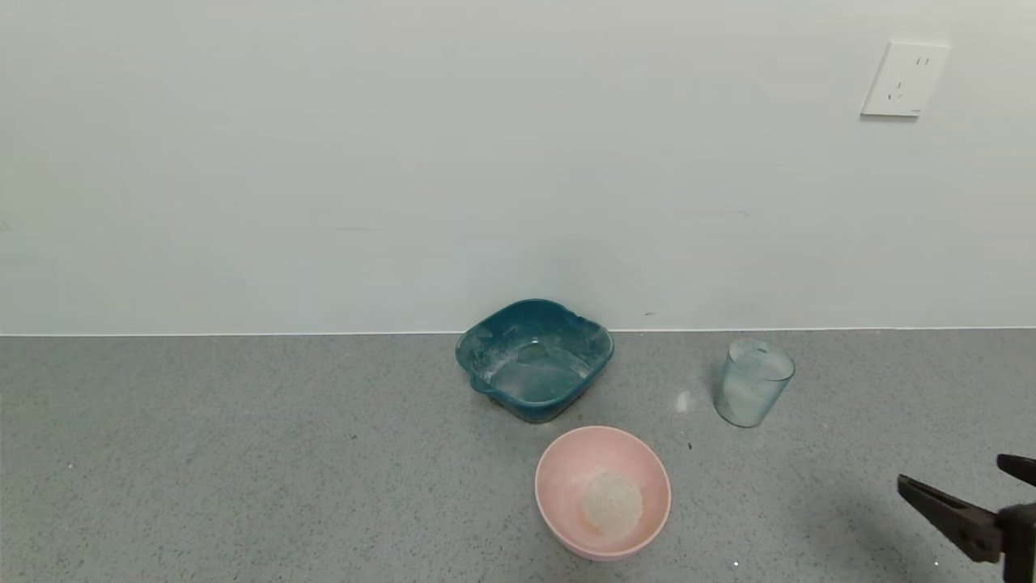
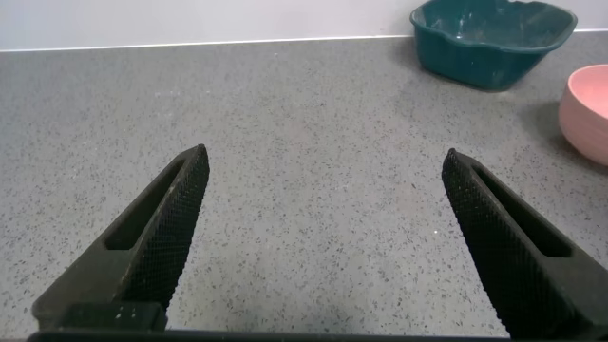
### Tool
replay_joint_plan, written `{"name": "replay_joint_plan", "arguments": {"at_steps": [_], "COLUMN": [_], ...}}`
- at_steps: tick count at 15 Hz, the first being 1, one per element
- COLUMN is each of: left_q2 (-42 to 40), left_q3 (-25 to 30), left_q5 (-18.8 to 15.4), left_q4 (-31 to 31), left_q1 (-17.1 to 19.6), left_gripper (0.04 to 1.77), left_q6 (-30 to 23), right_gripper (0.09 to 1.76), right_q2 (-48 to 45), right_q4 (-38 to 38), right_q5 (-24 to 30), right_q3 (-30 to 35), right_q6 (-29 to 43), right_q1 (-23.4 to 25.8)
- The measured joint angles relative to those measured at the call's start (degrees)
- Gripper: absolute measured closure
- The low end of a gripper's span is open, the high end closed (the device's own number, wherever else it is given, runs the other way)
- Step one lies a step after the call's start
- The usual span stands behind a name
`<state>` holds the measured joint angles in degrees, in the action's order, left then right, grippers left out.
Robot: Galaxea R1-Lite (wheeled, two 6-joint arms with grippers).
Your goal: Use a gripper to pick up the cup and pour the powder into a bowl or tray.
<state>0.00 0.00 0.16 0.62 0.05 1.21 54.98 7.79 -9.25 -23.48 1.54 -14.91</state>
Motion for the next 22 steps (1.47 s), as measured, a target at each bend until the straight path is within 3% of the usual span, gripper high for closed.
{"name": "replay_joint_plan", "arguments": {"at_steps": [4, 7, 12, 17, 22], "left_q2": [0.0, 0.0, 0.0, 0.0, 0.0], "left_q3": [0.0, 0.0, 0.0, 0.0, 0.0], "left_q5": [0.0, 0.0, 0.0, 0.0, 0.0], "left_q4": [0.0, 0.0, 0.0, 0.0, 0.0], "left_q1": [0.0, 0.0, 0.0, 0.0, 0.0], "left_gripper": [0.05, 0.05, 0.05, 0.05, 0.05], "left_q6": [0.0, 0.0, 0.0, 0.0, 0.0], "right_gripper": [0.15, 0.15, 0.15, 0.15, 0.15], "right_q2": [-15.8, -23.6, -33.4, -43.8, -52.7], "right_q4": [-9.5, -15.2, -17.8, -20.0, -18.2], "right_q5": [-0.7, -3.3, -3.0, -1.1, 1.7], "right_q3": [-1.4, -3.9, -3.9, -1.4, 6.3], "right_q6": [0.5, 0.5, 0.1, 0.4, 0.4], "right_q1": [1.3, 5.5, 13.9, 14.6, 15.0]}}
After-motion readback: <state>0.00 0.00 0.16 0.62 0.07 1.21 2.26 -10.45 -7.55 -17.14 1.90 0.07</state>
